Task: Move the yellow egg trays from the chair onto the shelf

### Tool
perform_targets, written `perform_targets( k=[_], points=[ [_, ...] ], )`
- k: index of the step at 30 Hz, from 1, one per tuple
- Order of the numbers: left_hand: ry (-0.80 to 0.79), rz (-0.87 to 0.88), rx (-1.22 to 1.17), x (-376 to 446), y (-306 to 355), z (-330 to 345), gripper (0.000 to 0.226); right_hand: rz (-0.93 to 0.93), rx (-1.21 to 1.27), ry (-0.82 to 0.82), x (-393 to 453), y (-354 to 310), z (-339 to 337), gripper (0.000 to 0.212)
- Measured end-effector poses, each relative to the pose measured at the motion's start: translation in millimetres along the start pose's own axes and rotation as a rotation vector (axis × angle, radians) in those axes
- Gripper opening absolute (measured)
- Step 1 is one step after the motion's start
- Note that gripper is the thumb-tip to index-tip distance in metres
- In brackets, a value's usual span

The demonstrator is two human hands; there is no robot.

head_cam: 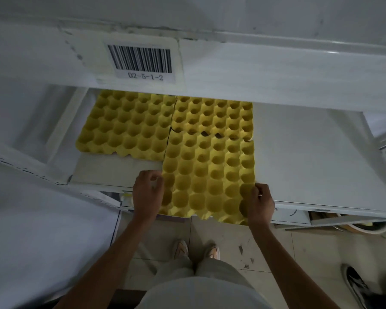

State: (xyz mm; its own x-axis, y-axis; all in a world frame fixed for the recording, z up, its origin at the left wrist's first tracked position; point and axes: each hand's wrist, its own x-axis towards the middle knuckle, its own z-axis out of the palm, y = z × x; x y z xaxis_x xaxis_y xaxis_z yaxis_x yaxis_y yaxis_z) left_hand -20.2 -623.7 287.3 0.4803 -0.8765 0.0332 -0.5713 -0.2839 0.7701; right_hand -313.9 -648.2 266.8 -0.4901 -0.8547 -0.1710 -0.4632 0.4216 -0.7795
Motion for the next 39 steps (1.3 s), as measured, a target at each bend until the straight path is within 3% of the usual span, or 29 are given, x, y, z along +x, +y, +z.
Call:
perform_targets(
  k=[11, 15, 18, 21, 24, 28, 33, 35, 39],
  points=[
    [0.012, -0.019, 0.029, -11, 4, 5, 0.028, -0.110, -0.176, -0.207, 15, -8, -26, 0.020],
    [0.016, -0.093, 0.105, -33, 23, -4, 0.054, -0.095, -0.146, -0.328, 27, -10, -37, 0.021],
    [0.127, -0.132, 0.148, -74, 37, -8, 0.066, -0.137, -0.141, -0.358, 36, -11, -52, 0.025],
    [0.243, -0.214, 0.185, -138, 43, -4, 0.074, -0.462, -0.157, -0.305, 45, -5, -73, 0.038],
    [0.323, -0.313, 0.275, -219, 46, 12, 0.075, -0.844, -0.184, -0.366, 49, 1, -96, 0.048],
    [0.395, -0.467, 0.342, -336, 65, 34, 0.074, -1.247, -0.285, -0.587, 13, 11, -125, 0.055],
    [0.412, -0.622, 0.387, -477, 76, 45, 0.072, -1.579, -0.228, -0.900, -84, 49, -147, 0.057],
    [0.402, -0.746, 0.394, -532, 71, 44, 0.070, -1.743, -0.319, -1.011, -125, 75, -146, 0.062],
    [0.483, -1.064, 0.228, -635, 62, 51, 0.063, -1.849, -0.600, -1.300, -200, 133, -134, 0.063]
  ],
)
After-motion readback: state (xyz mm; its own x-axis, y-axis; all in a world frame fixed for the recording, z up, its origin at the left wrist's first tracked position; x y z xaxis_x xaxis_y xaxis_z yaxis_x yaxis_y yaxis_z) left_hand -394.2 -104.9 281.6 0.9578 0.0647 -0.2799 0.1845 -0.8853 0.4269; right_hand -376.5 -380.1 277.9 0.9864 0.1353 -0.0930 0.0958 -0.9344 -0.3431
